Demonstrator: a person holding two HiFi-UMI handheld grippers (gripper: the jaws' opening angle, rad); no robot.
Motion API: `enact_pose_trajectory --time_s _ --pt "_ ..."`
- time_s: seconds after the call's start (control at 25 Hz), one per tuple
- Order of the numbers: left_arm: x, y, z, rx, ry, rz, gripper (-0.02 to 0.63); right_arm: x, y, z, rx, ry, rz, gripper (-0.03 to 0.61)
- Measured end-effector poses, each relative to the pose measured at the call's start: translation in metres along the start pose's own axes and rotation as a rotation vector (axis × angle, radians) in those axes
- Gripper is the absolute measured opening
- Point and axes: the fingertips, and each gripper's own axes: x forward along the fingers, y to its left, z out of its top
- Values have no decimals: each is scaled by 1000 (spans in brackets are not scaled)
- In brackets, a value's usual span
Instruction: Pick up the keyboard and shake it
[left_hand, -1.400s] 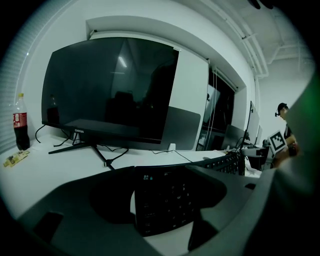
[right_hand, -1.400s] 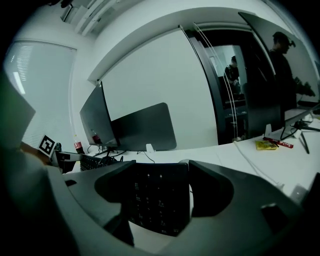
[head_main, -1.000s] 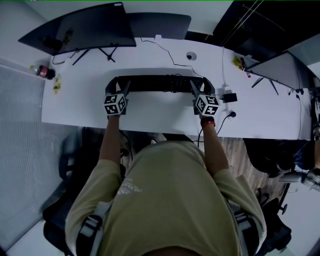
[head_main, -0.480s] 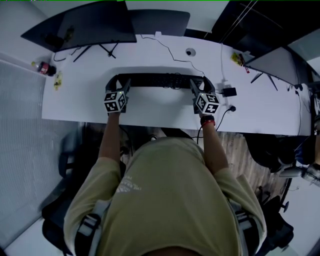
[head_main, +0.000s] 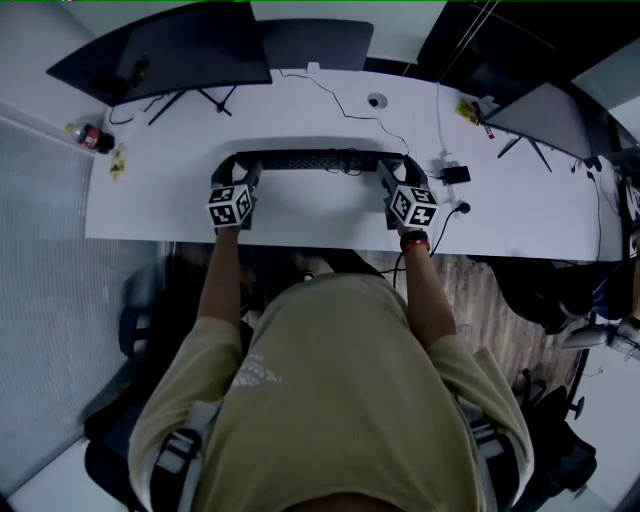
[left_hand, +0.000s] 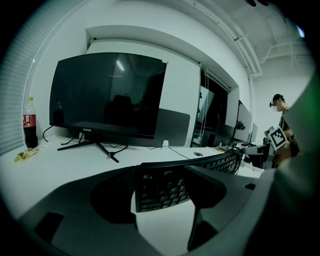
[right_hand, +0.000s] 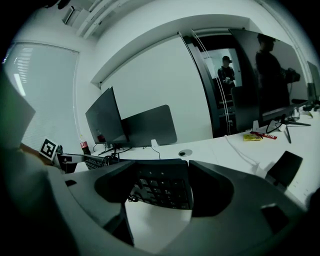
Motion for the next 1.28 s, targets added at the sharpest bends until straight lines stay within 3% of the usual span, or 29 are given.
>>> enact_pose_trajectory --time_s 0.8,1.28 --pt "-43 -13 -35 8 62 -3 313 -46 19 -33 -56 53 14 337" --pt "-66 -19 -69 42 126 -11 313 -69 26 -65 -86 99 -27 337"
